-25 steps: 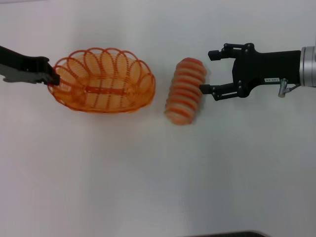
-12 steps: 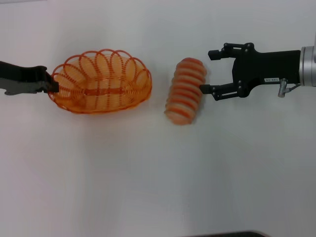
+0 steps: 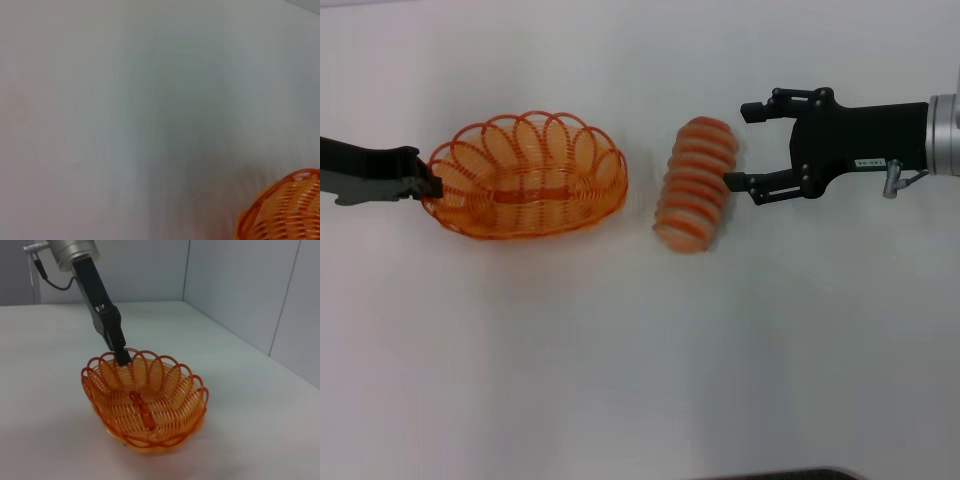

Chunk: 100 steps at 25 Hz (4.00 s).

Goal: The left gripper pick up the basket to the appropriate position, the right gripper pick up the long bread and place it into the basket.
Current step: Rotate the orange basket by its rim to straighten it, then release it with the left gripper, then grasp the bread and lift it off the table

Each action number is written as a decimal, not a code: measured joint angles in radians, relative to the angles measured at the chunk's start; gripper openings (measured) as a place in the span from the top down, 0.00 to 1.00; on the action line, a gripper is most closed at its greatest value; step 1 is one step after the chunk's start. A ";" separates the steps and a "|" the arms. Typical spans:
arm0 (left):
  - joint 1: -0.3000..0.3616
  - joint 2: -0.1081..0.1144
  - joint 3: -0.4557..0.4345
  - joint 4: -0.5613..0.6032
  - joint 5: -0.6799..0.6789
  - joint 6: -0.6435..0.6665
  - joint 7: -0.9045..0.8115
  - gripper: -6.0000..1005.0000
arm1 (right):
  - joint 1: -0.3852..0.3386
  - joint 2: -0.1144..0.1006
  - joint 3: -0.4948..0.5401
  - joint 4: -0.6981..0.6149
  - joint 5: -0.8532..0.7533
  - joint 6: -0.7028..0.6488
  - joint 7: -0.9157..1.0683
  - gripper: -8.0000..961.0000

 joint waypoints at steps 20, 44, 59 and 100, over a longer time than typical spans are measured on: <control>0.001 0.001 0.003 -0.024 0.000 -0.014 -0.001 0.93 | 0.001 0.003 -0.002 0.000 0.000 0.000 -0.009 0.05; 0.002 0.002 0.003 -0.024 0.000 -0.006 0.004 0.90 | -0.002 0.003 -0.006 0.001 0.000 0.001 -0.013 0.05; 0.002 0.006 -0.003 -0.024 0.008 0.004 -0.003 0.54 | -0.002 0.003 -0.006 0.006 0.000 0.000 -0.022 0.05; 0.158 0.114 -0.213 -0.020 -0.686 0.278 0.875 0.27 | -0.006 0.004 0.062 0.014 0.012 -0.004 0.037 0.05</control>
